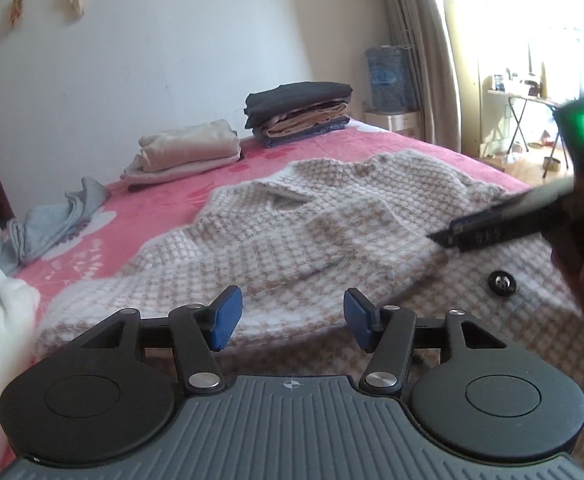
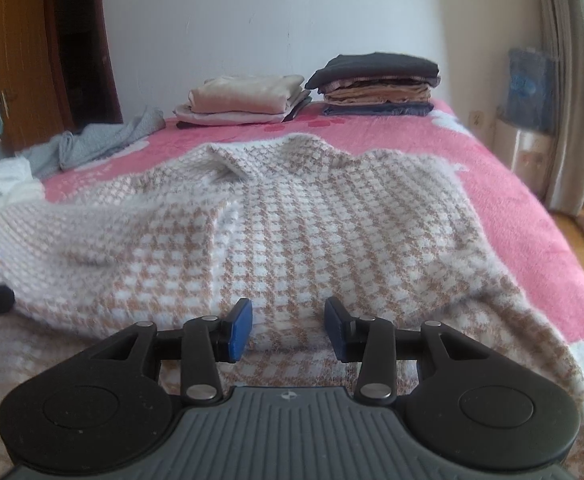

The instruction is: Fold clothes

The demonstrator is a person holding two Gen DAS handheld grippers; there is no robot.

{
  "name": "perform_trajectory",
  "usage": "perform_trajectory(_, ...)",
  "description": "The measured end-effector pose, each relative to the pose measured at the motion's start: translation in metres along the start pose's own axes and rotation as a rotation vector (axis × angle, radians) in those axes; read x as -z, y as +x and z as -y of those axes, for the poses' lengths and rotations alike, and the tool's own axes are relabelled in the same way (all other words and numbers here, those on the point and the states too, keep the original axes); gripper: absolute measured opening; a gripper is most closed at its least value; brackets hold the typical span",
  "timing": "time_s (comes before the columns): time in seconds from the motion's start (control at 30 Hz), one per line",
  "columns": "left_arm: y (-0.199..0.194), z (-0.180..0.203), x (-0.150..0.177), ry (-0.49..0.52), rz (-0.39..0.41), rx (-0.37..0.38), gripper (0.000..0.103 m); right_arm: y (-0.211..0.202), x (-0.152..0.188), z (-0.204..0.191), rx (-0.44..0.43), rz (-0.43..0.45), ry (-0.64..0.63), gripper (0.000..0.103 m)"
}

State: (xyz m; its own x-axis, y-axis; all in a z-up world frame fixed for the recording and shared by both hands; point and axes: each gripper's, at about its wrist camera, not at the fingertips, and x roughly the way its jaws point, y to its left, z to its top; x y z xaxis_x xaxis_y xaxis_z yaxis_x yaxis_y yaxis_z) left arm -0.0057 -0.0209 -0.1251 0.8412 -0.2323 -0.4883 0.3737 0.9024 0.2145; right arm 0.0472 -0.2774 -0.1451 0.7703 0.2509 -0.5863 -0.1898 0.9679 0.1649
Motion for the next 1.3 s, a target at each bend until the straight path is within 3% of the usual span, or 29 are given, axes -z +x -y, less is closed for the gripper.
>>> perform_trajectory(0.17,0.000,0.003,0.009,0.012,-0.014,0.019,0.056,-0.021,-0.015,0.021,-0.149,-0.034,0.275,0.049)
perform_trajectory(0.27,0.001,0.003,0.012,0.011,-0.029,0.021,0.056,-0.025,-0.014,0.023,-0.263,-0.106,0.433,0.050)
perform_trajectory(0.33,0.003,0.004,0.015,0.011,-0.039,0.022,0.056,-0.017,-0.011,0.020,-0.296,-0.164,0.482,0.050)
perform_trajectory(0.47,0.003,0.001,0.017,-0.004,-0.052,0.018,0.056,0.004,-0.006,0.009,-0.254,-0.232,0.494,0.051)
perform_trajectory(0.63,-0.001,-0.004,0.019,-0.015,-0.062,-0.014,0.056,0.001,-0.010,-0.012,-0.214,-0.193,0.421,0.050)
perform_trajectory(0.8,-0.013,-0.023,0.016,-0.080,-0.034,-0.077,0.056,0.000,-0.007,-0.011,-0.183,-0.184,0.431,0.034)
perform_trajectory(0.9,-0.019,-0.040,0.016,-0.097,-0.035,-0.145,0.056,-0.008,-0.011,-0.008,-0.184,-0.146,0.441,0.023)
perform_trajectory(1.03,-0.018,-0.067,0.023,-0.160,-0.119,-0.214,0.057,-0.021,-0.028,-0.014,-0.186,-0.057,0.371,0.019)
perform_trajectory(1.13,-0.019,-0.083,0.025,-0.215,-0.148,-0.237,0.059,-0.031,-0.053,-0.015,-0.162,0.034,0.296,0.017)
perform_trajectory(1.3,-0.009,-0.084,0.021,-0.183,-0.165,-0.234,0.061,-0.056,-0.103,-0.004,-0.061,0.227,0.170,0.015)
